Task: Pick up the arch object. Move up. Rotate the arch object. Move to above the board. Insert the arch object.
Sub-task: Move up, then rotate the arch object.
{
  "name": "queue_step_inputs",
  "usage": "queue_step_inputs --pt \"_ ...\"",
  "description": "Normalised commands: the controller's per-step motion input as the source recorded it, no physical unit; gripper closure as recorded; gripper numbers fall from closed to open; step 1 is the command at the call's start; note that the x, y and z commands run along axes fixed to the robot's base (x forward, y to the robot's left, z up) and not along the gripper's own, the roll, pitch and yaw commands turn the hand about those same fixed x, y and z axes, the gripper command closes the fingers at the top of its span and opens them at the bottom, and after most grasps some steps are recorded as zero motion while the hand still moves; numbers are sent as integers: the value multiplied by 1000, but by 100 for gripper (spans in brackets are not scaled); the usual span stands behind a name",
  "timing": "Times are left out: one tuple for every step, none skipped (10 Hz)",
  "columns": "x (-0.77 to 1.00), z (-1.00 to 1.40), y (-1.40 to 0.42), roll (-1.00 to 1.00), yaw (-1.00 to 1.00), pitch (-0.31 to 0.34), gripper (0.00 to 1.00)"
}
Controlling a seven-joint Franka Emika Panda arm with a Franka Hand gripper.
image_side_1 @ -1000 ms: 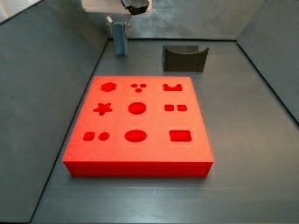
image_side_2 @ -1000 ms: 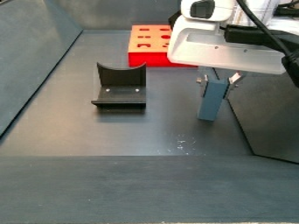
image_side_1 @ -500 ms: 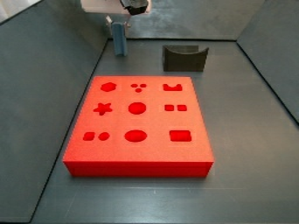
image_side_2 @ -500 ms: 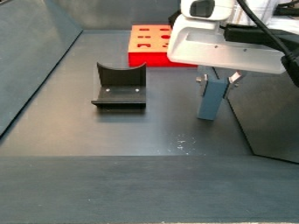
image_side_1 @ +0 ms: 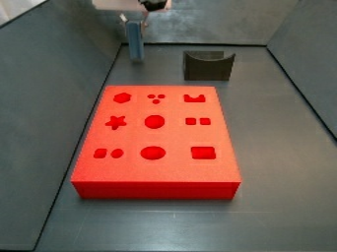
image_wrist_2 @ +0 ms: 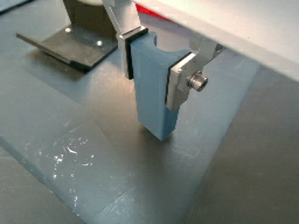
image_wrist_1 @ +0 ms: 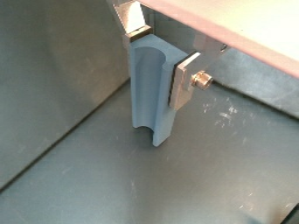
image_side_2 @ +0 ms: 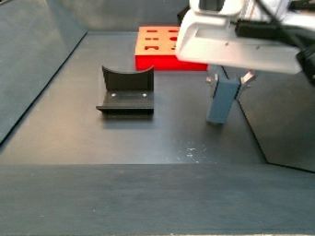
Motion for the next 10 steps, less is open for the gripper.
queue_step_inputs --pt "-72 660 34 11 7 25 100" --pt "-48 484 25 26 -8 34 100" --pt "-34 339 22 38 -16 46 100" --pt "405 1000 -751 0 0 0 100" --pt "443 1000 -803 9 13 -6 100" --pt "394 1000 -762 4 32 50 100" --pt "330 1000 -649 13 33 79 100" --pt "286 1000 -546 19 30 87 100" --pt "238 1000 -419 23 26 91 100" --pt "196 955 -344 21 26 94 100"
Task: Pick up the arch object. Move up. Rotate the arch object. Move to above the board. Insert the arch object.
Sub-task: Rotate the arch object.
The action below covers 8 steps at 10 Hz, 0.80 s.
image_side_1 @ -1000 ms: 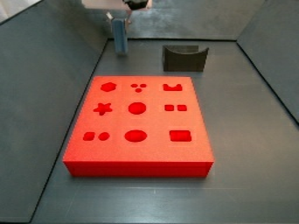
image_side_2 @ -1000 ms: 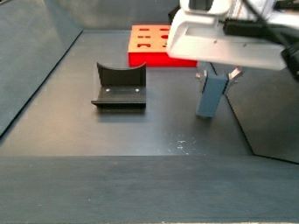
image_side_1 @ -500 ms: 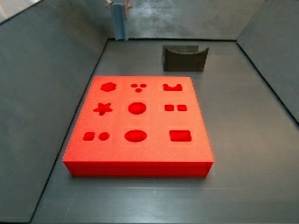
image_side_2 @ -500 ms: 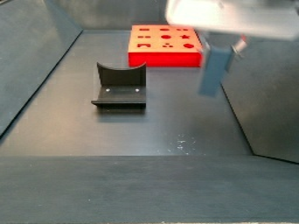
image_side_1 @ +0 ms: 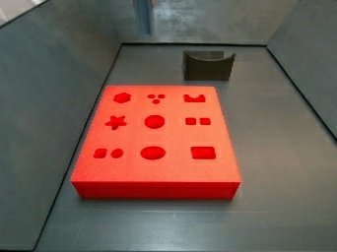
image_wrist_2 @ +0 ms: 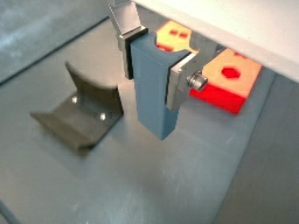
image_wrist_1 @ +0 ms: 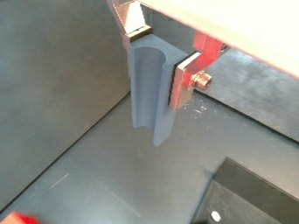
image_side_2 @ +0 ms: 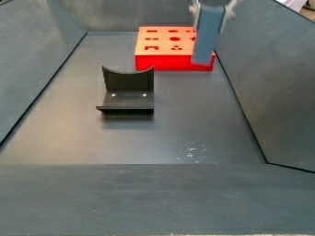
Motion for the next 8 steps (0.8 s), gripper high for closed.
queue_step_inputs --pt "129 783 -225 18 26 93 100" --pt "80 614 -134 14 25 87 100" --pt "50 450 -86 10 28 81 100" --pt "33 285 -63 6 31 78 100" --pt "0 0 0 -31 -1000 73 100" --pt "10 -78 24 -33 -1000 72 100" --pt "15 -56 38 -36 -1000 76 100" --pt "20 -40 27 -38 -1000 78 100"
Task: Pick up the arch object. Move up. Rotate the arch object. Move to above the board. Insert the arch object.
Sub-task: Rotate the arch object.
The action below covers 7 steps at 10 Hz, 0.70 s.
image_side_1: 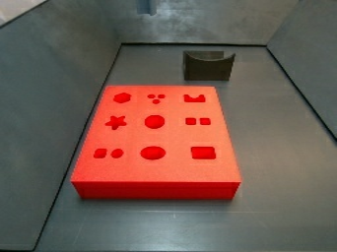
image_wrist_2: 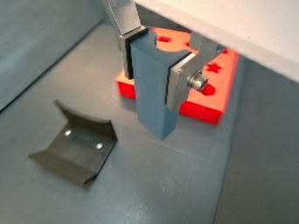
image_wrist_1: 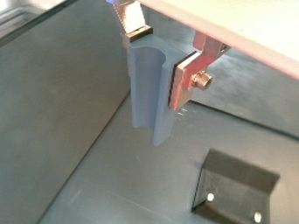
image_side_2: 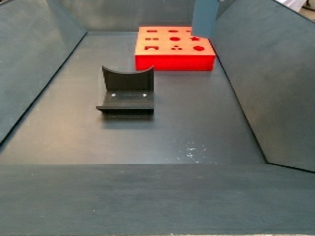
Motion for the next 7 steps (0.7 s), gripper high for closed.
queue_step_inputs --pt "24 -12 22 -41 -1000 83 100" --pt "26 -4 20 -44 -1000 90 100" --pt "28 1 19 -51 -1000 104 100" --pt "31 3 18 -56 -1000 112 100" --pt "35 8 18 -68 -1000 134 100" --pt "39 9 18 -80 -1000 157 100" --pt "45 13 18 -99 -905 186 100"
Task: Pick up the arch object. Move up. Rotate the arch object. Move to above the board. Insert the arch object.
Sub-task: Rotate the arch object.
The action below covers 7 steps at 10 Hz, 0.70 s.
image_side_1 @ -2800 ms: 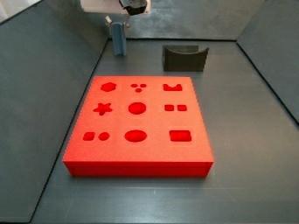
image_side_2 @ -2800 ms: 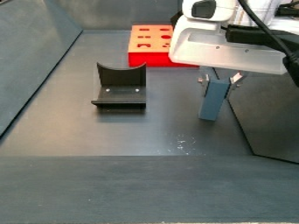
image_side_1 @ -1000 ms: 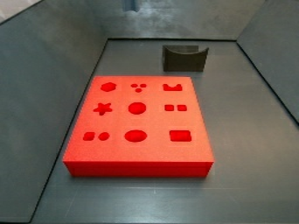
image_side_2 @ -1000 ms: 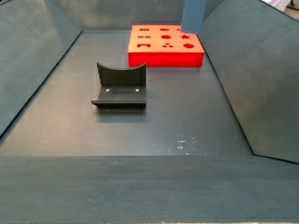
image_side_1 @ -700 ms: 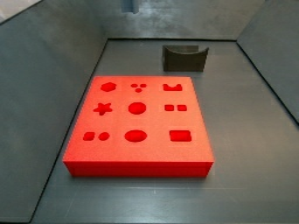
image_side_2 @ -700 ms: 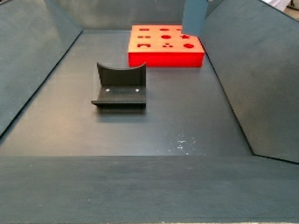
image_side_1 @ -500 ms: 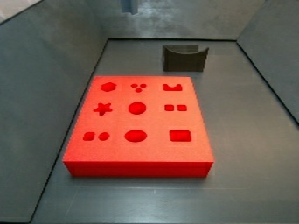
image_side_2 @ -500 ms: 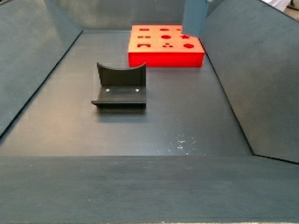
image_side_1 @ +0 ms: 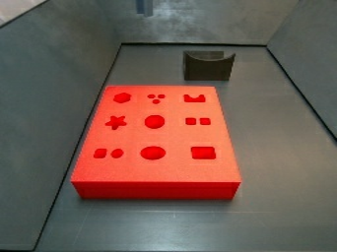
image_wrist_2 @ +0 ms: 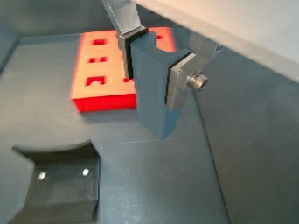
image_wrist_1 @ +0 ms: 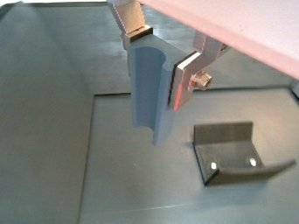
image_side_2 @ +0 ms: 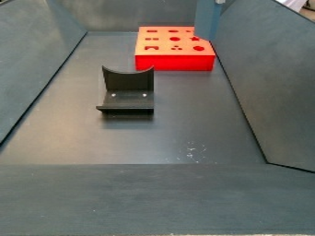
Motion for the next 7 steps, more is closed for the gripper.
queue_step_inputs --pt "51 14 17 -98 -742 178 100" --pt "61 8 19 -92 -429 147 100" --pt "60 6 18 -88 -214 121 100" --pt "85 0 -23 -14 -1000 18 100" --pt "72 -5 -18 -15 -1000 17 100" --pt "66 -8 -12 -15 -1000 18 100" --pt "59 -14 -2 -17 -1000 19 100"
